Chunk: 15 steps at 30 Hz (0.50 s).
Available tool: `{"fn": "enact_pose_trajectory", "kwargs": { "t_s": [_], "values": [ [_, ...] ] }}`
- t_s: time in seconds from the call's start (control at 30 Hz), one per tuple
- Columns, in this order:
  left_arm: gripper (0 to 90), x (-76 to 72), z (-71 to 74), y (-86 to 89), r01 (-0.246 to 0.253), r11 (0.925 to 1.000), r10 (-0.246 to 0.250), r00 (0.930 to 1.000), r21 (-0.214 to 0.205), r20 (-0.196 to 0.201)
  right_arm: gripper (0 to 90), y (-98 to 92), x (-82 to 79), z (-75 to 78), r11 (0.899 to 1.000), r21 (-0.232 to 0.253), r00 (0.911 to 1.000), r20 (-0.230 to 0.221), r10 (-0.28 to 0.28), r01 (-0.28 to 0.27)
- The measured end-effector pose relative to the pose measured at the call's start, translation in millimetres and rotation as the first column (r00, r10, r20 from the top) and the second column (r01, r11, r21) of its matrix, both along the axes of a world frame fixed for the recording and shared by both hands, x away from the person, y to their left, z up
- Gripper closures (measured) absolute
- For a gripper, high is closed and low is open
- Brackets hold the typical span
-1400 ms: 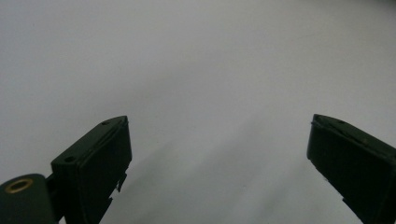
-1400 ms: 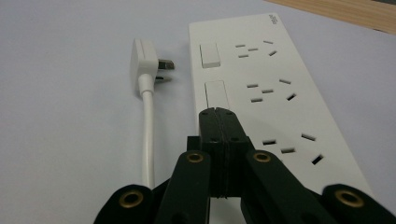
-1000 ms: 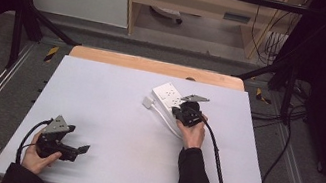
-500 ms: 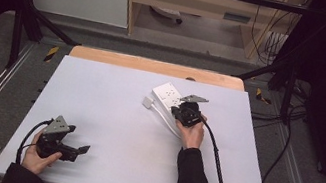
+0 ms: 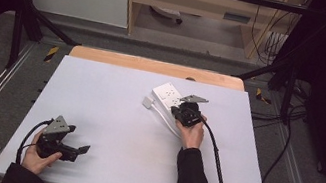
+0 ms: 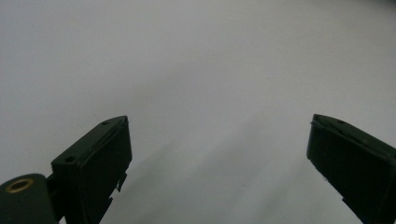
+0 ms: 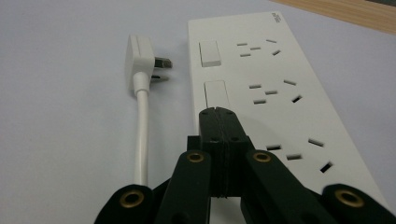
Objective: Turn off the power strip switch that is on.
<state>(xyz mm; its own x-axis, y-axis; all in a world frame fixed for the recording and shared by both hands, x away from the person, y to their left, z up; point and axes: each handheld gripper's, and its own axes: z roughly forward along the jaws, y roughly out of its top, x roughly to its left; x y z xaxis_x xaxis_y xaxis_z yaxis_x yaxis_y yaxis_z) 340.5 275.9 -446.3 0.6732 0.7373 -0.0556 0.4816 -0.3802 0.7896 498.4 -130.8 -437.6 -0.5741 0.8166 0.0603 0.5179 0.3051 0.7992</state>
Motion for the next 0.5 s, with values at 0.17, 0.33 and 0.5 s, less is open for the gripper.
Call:
{"fn": "enact_pose_trajectory", "kwargs": {
  "t_s": [0.17, 0.33, 0.5],
  "values": [
    [6.5, -0.2, 0.2, 0.4, -0.002, 1.0000, 0.002, 1.0000, -0.002, -0.001, 90.0, 1.3, 0.0, -3.0, 1.000, 0.007, 0.9999, 0.013, -0.007, 0.007],
    [6.5, -0.2, 0.3, 0.3, 0.000, 1.0000, 0.000, 1.0000, -0.001, 0.002, 90.0, 1.7, 0.2, -3.0, 1.000, 0.003, 0.9998, 0.017, -0.005, 0.005],
    [6.5, -0.2, 0.4, 0.3, 0.000, 1.0000, 0.000, 1.0000, 0.001, 0.002, 90.0, 2.1, 0.1, -2.7, 1.000, -0.004, 0.9998, 0.017, -0.006, 0.006]
  ]
}}
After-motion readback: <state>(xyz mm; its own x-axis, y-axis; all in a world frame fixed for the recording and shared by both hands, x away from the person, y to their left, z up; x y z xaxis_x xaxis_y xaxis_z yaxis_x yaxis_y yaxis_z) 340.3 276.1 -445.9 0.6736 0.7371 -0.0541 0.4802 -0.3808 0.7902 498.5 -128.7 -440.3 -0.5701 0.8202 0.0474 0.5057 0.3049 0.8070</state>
